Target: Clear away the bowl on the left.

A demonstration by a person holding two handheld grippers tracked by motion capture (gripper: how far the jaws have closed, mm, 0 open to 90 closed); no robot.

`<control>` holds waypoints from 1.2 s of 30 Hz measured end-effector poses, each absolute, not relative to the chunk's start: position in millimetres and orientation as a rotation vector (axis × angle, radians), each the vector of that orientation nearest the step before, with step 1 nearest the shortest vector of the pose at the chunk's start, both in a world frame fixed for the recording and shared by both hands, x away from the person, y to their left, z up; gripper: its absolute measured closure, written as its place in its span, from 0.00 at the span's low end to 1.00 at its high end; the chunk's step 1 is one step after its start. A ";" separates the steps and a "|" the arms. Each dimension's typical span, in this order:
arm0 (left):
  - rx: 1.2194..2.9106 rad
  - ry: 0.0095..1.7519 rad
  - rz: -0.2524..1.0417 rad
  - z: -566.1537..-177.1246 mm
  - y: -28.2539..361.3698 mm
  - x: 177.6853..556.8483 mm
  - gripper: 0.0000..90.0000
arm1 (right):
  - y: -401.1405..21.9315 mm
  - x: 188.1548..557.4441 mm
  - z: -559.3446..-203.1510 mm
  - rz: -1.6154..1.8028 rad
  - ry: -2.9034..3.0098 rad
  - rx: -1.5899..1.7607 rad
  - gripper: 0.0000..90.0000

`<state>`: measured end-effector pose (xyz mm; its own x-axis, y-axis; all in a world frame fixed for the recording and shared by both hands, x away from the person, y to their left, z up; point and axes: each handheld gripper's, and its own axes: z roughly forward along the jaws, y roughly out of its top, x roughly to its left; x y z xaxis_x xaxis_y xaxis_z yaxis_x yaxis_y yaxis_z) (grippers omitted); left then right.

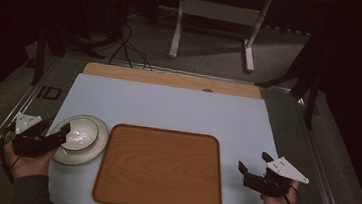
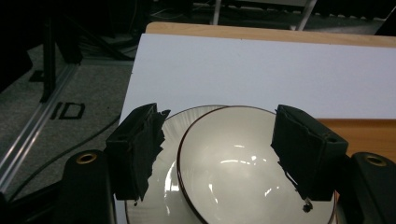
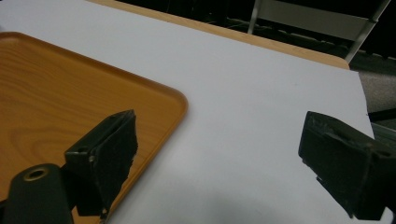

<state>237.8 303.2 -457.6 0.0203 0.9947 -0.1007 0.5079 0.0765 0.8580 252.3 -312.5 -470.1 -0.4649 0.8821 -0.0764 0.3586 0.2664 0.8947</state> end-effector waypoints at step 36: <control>1.605 1.821 0.582 -495.7 311.8 278.4 0.53 | -313.9 251.2 -468.5 1.148 1.932 1.117 0.12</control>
